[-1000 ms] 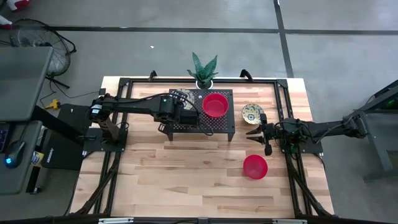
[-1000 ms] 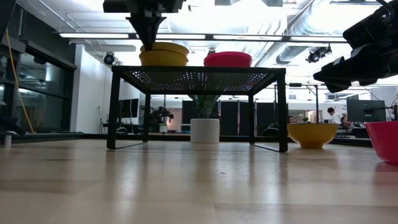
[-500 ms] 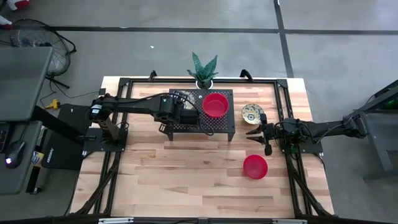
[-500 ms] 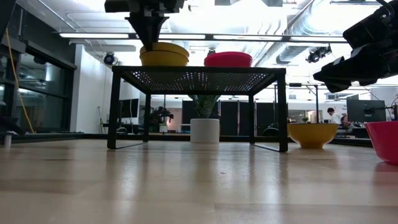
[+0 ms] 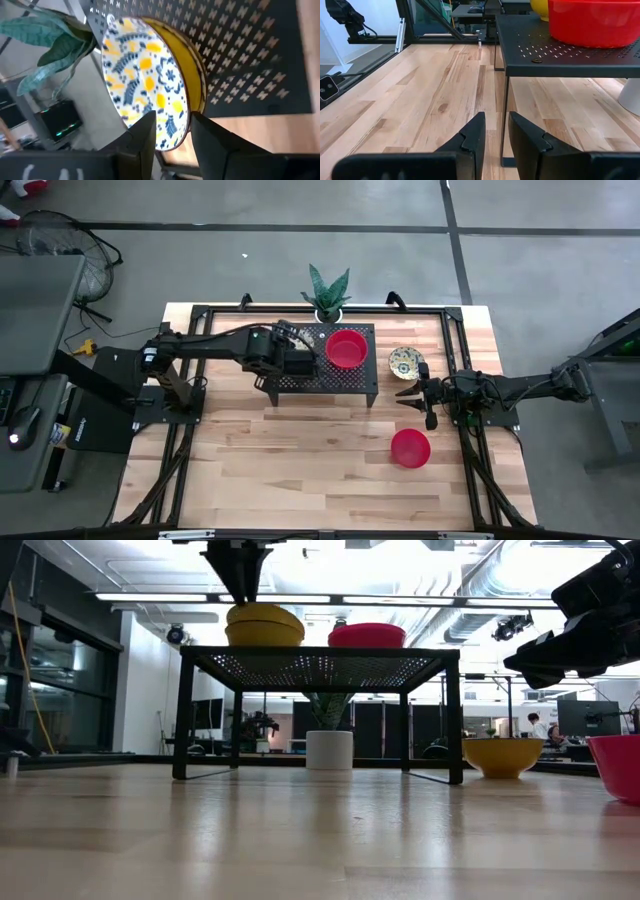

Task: Pick & Place Mini bowls
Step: Stack the bottom yellow bowl on the yellow bowl on the shelf

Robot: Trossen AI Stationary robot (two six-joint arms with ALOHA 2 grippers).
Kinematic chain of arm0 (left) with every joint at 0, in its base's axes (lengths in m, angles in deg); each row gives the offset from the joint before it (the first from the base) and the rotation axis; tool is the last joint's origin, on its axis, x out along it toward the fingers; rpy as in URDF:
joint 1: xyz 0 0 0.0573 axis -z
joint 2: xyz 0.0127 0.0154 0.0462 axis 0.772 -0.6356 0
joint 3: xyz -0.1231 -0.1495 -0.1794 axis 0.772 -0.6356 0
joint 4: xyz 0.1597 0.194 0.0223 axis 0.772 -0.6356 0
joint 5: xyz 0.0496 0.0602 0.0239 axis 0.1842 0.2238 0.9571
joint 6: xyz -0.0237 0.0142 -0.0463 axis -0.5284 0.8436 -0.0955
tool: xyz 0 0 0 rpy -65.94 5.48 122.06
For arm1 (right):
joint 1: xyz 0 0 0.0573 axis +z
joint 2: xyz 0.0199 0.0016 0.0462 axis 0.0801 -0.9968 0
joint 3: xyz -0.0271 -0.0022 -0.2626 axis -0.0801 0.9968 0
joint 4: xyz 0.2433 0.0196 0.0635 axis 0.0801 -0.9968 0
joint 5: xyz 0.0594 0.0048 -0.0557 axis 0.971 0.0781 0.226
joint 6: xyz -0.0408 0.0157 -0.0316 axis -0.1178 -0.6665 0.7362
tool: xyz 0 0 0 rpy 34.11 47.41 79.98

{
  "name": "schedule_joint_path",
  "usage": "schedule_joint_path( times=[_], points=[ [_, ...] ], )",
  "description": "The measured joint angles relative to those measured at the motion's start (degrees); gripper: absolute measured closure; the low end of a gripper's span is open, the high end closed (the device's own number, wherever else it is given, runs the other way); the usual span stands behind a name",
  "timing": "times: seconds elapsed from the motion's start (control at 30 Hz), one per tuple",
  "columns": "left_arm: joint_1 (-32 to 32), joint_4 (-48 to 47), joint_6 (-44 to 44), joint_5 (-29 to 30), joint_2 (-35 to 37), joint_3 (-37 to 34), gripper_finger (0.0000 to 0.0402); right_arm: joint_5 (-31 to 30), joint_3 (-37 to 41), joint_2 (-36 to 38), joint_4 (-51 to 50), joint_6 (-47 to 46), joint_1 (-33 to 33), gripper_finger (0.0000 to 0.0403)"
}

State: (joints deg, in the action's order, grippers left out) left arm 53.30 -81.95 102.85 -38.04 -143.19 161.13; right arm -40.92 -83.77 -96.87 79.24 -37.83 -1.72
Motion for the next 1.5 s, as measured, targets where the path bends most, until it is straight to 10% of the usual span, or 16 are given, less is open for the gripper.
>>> schedule_joint_path(
  times=[0.4,0.77,1.5],
  points=[
    [1.79,0.52,-8.49,-1.45,1.02,3.83,0.0286,0.0,0.01,-0.01,0.0,0.0,0.0,0.0329],
    [5.35,4.83,-26.29,8.75,5.43,0.57,0.0286,0.0,0.0,0.0,0.0,0.0,0.0,0.0329],
    [8.58,56.14,-23.1,9.2,25.77,-42.17,0.0287,0.01,0.0,-0.33,0.0,0.0,0.01,0.0329]
  ],
)
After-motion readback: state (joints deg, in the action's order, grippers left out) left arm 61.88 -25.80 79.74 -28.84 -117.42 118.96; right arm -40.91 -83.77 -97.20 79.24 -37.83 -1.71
